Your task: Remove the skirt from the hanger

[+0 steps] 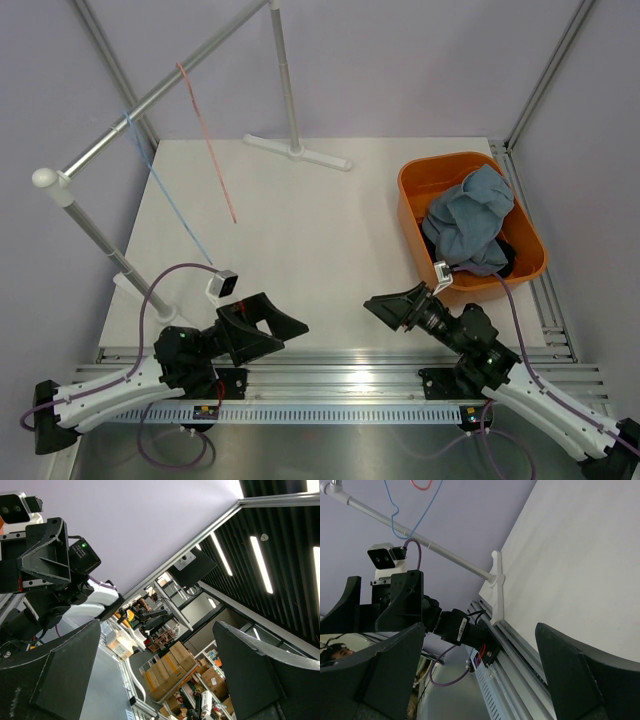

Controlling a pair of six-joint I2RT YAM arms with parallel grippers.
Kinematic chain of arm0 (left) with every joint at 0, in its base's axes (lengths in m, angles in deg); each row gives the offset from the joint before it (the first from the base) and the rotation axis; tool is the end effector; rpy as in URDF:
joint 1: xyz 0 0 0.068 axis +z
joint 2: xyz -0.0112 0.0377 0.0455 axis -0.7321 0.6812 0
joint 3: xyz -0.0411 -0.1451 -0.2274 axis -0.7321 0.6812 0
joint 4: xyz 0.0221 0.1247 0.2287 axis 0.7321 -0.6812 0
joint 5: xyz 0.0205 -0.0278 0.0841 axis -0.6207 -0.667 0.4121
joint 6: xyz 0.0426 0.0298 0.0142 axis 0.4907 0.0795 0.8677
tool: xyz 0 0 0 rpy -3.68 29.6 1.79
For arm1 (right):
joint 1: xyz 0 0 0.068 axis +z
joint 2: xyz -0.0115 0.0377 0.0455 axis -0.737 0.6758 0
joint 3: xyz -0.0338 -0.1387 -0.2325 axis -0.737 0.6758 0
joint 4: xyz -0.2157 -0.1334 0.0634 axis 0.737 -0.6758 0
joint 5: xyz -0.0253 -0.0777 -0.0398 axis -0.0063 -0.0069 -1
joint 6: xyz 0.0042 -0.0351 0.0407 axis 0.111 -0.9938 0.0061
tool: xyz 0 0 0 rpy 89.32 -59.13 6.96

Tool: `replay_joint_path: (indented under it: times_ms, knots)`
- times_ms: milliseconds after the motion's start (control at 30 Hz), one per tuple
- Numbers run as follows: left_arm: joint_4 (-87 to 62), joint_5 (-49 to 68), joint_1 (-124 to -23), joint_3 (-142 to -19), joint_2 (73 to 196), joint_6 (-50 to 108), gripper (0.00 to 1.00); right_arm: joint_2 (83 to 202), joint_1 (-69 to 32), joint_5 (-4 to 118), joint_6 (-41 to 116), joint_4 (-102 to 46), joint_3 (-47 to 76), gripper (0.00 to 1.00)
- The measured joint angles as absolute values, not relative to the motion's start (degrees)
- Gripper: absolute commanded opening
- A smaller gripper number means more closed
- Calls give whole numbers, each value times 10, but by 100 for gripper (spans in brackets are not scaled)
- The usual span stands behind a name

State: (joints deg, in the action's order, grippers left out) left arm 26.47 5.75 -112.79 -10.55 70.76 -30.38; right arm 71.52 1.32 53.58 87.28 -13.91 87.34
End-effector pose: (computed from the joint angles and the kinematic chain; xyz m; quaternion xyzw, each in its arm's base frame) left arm 0.0362 -0.0985 0.2442 0.0699 0.4863 -0.8265 0.2747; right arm 0.0762 0.0916 0.2001 0.0159 0.6646 0.6112 0.4296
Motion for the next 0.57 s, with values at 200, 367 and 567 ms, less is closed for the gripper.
replay_joint_path:
  times_ms: [200,367,567]
  knots:
    - [265,57,-1128,-105,707,-304,99,740,13,545,859,-109,873,99]
    - [265,57,-1128,-105,711,-304,99,740,13,539,857,-109,873,100]
    - [264,57,-1128,-105,712,-306,99,739,13,539,856,-115,873,99]
